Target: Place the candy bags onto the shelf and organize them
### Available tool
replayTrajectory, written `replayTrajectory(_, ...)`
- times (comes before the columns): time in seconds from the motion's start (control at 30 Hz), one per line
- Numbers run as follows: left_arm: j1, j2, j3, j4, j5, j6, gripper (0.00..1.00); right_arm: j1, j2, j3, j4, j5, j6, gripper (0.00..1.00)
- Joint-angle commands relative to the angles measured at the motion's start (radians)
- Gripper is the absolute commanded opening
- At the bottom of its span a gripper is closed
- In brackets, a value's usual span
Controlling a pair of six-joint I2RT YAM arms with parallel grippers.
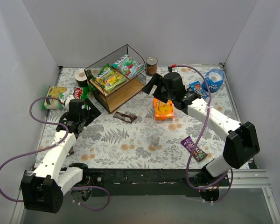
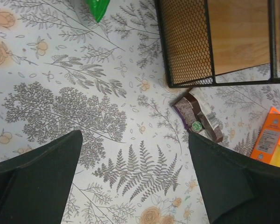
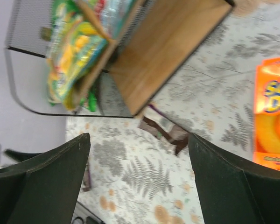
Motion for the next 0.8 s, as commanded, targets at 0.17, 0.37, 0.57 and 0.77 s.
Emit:
replayTrajectory(0.17, -0.002, 0.019, 0.054, 0.061, 0.126, -0.005, 0.98, -0.016, 0.087, -0.076, -0.033, -0.172, -0.057, 0.86)
replayTrajectory(0.37, -0.002, 0.054, 0.062, 0.047, 0.126, -0.027, 0.98, -0.015, 0.219, -0.078, -0.001, -0.327, 0.055, 0.73)
replayTrajectory(0.57, -0.001, 0.042, 0.063, 0.041, 0.129, -0.018, 0.98, -0.006, 0.334, -0.046, 0.011, -0.371, 0.108, 0.65)
replayTrajectory(0.77, -0.002, 0.018, 0.048, 0.041, 0.165, 0.002, 0.98, 0.007, 0.43, 0.016, -0.008, -0.367, 0.065, 0.68)
